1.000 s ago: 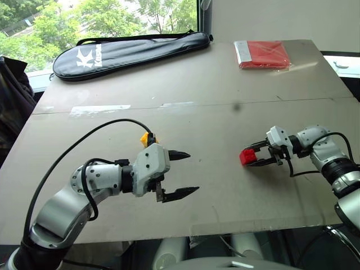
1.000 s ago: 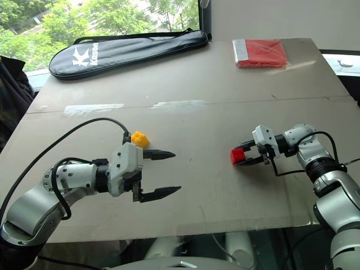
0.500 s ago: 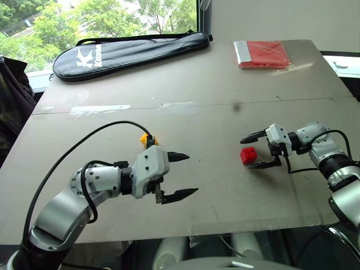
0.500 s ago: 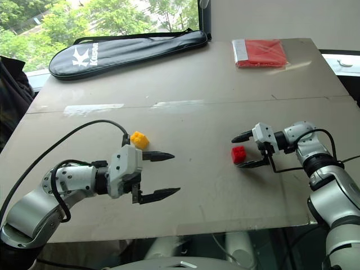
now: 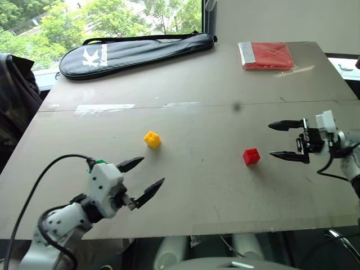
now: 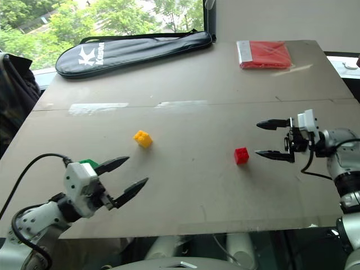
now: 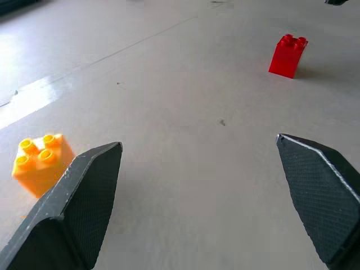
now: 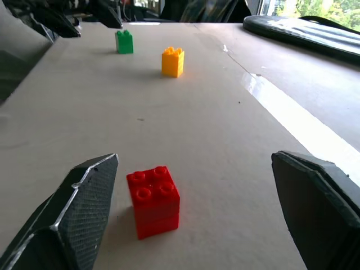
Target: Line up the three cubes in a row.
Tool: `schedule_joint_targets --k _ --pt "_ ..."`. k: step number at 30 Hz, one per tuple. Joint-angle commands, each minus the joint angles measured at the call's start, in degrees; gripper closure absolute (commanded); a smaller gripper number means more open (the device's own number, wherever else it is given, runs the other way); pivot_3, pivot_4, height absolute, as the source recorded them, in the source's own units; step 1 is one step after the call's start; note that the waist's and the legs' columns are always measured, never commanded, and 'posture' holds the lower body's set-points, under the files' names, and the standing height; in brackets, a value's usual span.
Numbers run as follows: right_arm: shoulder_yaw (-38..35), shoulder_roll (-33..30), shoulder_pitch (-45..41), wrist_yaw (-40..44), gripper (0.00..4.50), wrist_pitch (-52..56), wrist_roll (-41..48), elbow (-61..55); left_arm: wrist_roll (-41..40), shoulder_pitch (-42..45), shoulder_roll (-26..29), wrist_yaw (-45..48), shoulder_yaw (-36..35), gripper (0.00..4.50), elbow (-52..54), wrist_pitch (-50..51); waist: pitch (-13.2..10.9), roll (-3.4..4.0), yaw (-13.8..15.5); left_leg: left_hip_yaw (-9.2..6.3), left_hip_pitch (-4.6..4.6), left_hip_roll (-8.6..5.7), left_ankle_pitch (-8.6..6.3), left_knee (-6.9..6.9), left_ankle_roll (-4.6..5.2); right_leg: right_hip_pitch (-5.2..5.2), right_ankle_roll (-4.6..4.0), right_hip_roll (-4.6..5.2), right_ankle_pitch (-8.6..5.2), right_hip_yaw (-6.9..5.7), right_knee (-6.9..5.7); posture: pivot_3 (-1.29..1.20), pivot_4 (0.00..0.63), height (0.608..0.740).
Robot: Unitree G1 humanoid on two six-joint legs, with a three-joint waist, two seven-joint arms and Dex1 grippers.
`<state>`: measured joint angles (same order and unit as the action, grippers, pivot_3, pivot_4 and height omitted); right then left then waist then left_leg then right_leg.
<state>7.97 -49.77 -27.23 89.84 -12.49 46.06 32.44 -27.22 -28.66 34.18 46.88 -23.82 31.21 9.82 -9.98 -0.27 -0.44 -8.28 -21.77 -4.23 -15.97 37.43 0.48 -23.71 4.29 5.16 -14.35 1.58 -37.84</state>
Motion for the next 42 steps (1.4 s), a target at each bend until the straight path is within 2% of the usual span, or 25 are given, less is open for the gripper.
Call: schedule_joint_targets --k 1,4,10,14,17,23,35,42 --pt "-6.97 -1.11 5.74 2.18 0.02 5.01 2.56 -8.47 -2.89 -0.68 -0.23 4.63 -7.06 0.0 -6.14 -6.31 0.0 0.02 0.11 0.03 0.01 -0.01 -0.01 0.04 0.03 0.02 0.0 -0.01 0.0 0.0 0.01 0.0 0.15 0.732" --pt "-10.69 -1.04 10.78 2.66 0.02 7.38 3.68 -14.49 -4.25 -0.08 -1.91 5.92 -11.03 0.0 -12.66 -10.45 0.0 0.01 0.23 0.02 0.02 -0.03 -0.01 0.14 0.05 0.11 -0.03 0.0 0.04 0.01 0.03 0.0 0.15 0.732" --pt "-14.2 -0.33 15.54 2.66 0.02 9.55 5.75 -21.86 -2.43 1.31 -6.63 4.0 -12.03 0.0 -18.71 -17.22 0.07 -0.02 -0.26 0.05 0.06 0.03 -0.01 0.26 0.05 0.16 0.04 -0.07 0.13 0.03 0.01 0.0 0.15 0.732" --pt "-15.29 0.28 16.03 2.66 0.02 11.57 6.71 -24.32 0.07 2.52 -10.27 -2.16 -10.45 0.0 -19.08 -17.54 0.07 -0.01 -0.13 0.04 0.04 0.11 -0.01 0.32 0.05 0.16 0.02 -0.13 0.17 0.01 0.01 0.0 0.15 0.732" --pt "-15.38 -0.08 16.34 2.66 0.02 13.58 7.17 -25.32 5.84 4.71 -13.8 -11.15 -8.94 0.0 -19.89 -17.4 0.1 -0.05 0.0 0.05 0.04 0.11 -0.01 0.36 0.05 0.17 0.06 -0.14 0.2 0.01 0.01 0.0 0.15 0.732" --pt "-15.61 0.87 16.38 2.66 0.02 12.17 5.88 -25.26 11.62 5.37 -20.51 -20.61 -5.64 0.0 -18.45 -18.78 0.11 -0.08 0.11 0.09 0.0 0.11 -0.02 0.54 0.05 0.2 0.13 -0.17 0.26 0.04 0.02 0.0 0.15 0.732" --pt "-16.51 2.34 16.44 2.65 0.02 11.98 3.99 -26.58 17.26 8.27 -21.58 -28.23 0.4 0.0 -20.03 -17.02 0.11 -0.08 0.47 0.07 -0.03 0.14 -0.02 0.77 0.05 0.26 0.14 -0.23 0.36 0.01 -0.03 0.0 0.15 0.732" --pt "-18.73 2.82 16.92 2.16 0.02 13.96 2.93 -28.5 16.51 9.39 -21.48 -31.17 1.33 0.0 -18.84 -11.9 0.12 -0.06 0.81 0.06 -0.03 0.15 -0.02 0.79 0.05 0.26 0.14 -0.25 0.38 0.01 -0.03 0.0 0.15 0.732"
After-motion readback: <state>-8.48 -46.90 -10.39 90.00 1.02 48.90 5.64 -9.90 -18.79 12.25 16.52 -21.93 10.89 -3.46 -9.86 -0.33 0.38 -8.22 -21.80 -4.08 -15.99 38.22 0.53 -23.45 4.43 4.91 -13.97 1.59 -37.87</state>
